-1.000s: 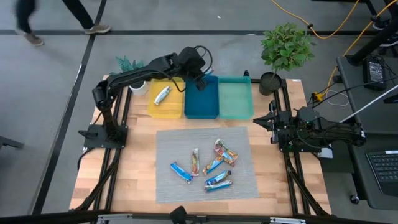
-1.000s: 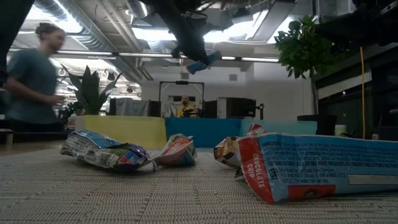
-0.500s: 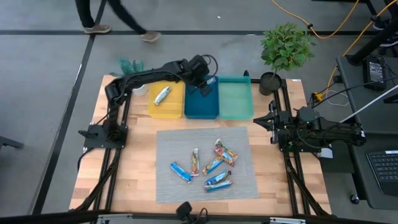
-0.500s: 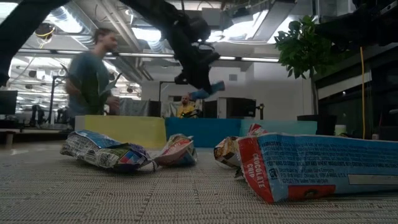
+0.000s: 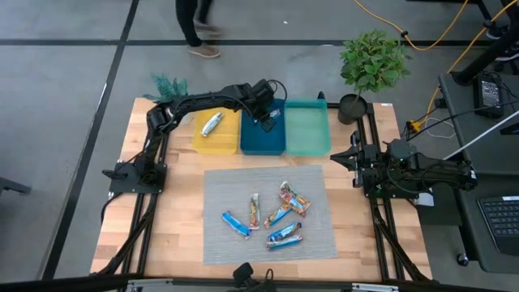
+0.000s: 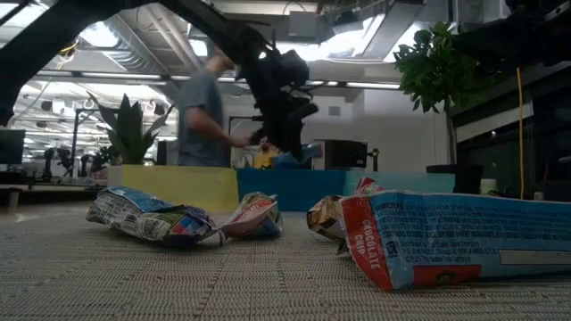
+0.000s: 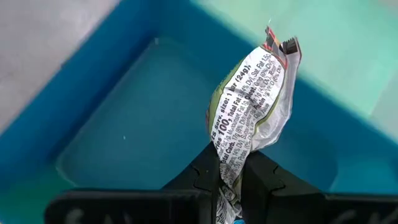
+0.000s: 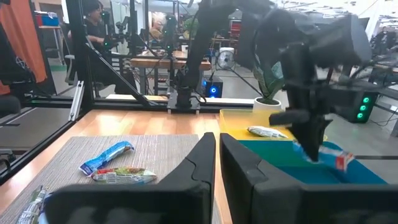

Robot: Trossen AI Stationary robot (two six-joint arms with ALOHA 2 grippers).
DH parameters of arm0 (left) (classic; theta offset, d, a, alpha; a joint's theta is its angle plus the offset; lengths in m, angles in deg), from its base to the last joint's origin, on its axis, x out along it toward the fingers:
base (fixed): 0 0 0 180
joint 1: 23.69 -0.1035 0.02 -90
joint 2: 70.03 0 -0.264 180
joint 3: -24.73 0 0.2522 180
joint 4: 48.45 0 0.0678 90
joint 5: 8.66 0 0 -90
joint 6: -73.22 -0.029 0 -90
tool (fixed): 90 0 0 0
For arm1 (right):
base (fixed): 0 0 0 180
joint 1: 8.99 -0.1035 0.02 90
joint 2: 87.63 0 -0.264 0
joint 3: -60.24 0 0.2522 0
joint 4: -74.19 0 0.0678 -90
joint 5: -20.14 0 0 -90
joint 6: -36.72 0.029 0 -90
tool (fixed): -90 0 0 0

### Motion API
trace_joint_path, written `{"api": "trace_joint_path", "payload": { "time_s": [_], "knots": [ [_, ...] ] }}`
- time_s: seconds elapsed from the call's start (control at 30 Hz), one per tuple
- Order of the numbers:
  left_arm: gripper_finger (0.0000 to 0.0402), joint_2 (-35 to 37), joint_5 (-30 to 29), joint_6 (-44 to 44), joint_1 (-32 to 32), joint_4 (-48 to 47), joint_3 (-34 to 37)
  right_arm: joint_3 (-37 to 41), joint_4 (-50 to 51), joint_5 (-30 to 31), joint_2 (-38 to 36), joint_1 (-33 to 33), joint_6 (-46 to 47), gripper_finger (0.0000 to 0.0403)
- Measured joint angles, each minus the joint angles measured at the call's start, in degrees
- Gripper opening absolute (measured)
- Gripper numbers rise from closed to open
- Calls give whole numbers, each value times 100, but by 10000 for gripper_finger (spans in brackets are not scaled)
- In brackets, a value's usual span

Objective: Pick and place Granola Bars by type
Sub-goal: Put the red granola bar into the blue bin, then put the violet granola bar into the green bin

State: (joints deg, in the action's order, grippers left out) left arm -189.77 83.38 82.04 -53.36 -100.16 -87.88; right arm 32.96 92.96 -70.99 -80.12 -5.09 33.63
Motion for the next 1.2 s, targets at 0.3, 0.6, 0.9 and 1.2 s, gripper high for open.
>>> {"api": "trace_joint_path", "payload": {
  "time_s": [0.3, 0.6, 0.9, 1.2],
  "knots": [
    [33, -339, 71, -59, 42, 7, -1, 0, 0, 0, 0, 0, 0, 28],
    [42, -403, -23, -61, 44, 2, 0, 0, 0, 0, 0, -1, 2, 28],
    [100, -389, -12, -101, 103, -26, 0, 0, 0, 0, -2, 0, -11, 28],
    [138, 74, 306, 43, 510, -426, -240, 0, 0, 2, 0, 0, -15, 28]
  ]
}}
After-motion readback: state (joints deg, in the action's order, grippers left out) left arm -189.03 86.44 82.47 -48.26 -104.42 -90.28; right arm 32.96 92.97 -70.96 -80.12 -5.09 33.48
